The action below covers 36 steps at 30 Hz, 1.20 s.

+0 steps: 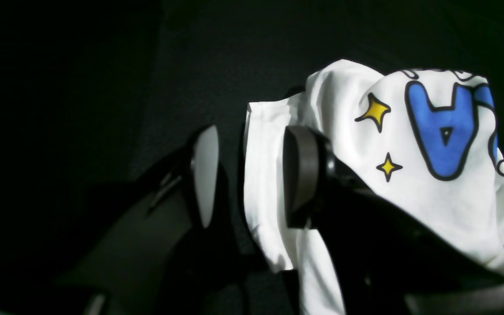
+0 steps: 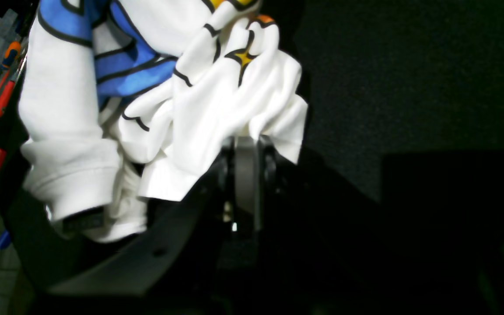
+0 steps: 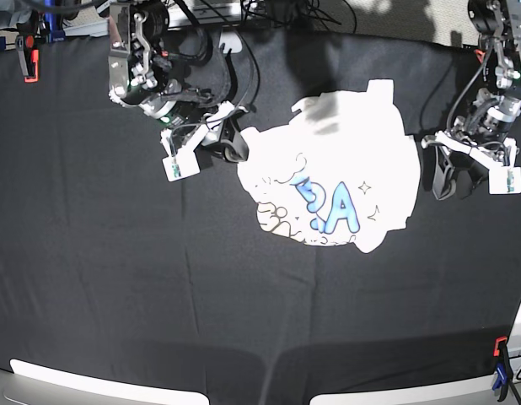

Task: Layout the t-shirt on the table in an organized manner, then fold the t-shirt properly
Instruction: 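Drag the shirt with the right gripper, regrasp its edge with the left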

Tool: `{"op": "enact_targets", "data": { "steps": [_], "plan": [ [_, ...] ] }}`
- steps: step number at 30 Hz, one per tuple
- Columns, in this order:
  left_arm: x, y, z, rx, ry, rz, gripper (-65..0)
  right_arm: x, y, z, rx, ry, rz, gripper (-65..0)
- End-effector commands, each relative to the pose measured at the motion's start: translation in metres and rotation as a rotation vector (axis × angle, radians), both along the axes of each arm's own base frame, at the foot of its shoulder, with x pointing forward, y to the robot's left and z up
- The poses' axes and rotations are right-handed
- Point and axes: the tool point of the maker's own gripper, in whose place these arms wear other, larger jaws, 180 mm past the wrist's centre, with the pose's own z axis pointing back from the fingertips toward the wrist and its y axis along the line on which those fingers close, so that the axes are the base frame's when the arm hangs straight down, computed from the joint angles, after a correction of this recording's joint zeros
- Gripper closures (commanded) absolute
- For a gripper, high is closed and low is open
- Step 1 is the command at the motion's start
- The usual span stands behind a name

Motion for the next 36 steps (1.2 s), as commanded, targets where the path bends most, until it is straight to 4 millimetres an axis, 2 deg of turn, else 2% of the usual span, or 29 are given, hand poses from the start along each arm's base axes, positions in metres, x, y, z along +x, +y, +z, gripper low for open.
{"op": "enact_targets", "data": {
  "steps": [1,4,7,12,15,16,19,24,28,30,33,36],
  "plan": [
    [0.005,0.001,0.014,-0.003,-0.053,-0.002,-23.0,0.010,-0.008,0.014,0.006,-0.052,-0.002,0.0],
    [0.005,0.001,0.014,-0.003,-0.052,-0.002,-23.0,0.020,-0.046,0.017,-0.054,-0.073,-0.053,0.0],
    [0.005,0.001,0.014,-0.003,-0.053,-0.002,-23.0,0.034,-0.101,0.028,-0.124,-0.097,-0.149,0.0],
    [0.005,0.001,0.014,-0.003,-0.053,-0.002,-23.0,0.054,-0.186,0.066,-0.174,-0.164,-0.320,0.0],
    [0.005,-0.002,0.015,-0.046,-0.049,-0.006,-23.0,0.061,-0.225,0.087,-0.226,-0.199,-0.381,0.0],
    [0.004,-0.010,0.017,-0.095,-0.040,-0.035,-23.0,0.063,-0.234,0.093,-0.243,-0.205,-0.392,0.0],
    [0.000,-0.063,0.029,-0.258,-0.006,-0.265,-23.0,0.066,-0.242,0.102,-0.245,-0.206,-0.394,0.0],
    [0.010,-0.121,0.018,-0.140,0.079,-0.461,-23.0,0.067,-0.237,0.107,-0.190,-0.209,-0.385,0.0],
    [0.010,-0.161,0.026,-0.140,0.056,-0.579,-23.4,0.067,-0.236,0.106,-0.192,-0.205,-0.384,0.0],
    [0.015,-0.168,0.028,-0.094,-0.003,-0.575,-25.8,0.067,-0.236,0.106,-0.193,-0.203,-0.383,0.0],
    [0.031,-0.157,0.022,-0.047,-0.007,-0.433,-28.2,0.066,-0.236,0.104,-0.195,-0.196,-0.381,0.0],
    [0.027,-0.158,0.008,-0.016,0.057,-0.431,-28.1,0.066,-0.236,0.104,-0.195,-0.196,-0.381,0.0]
  ]
}}
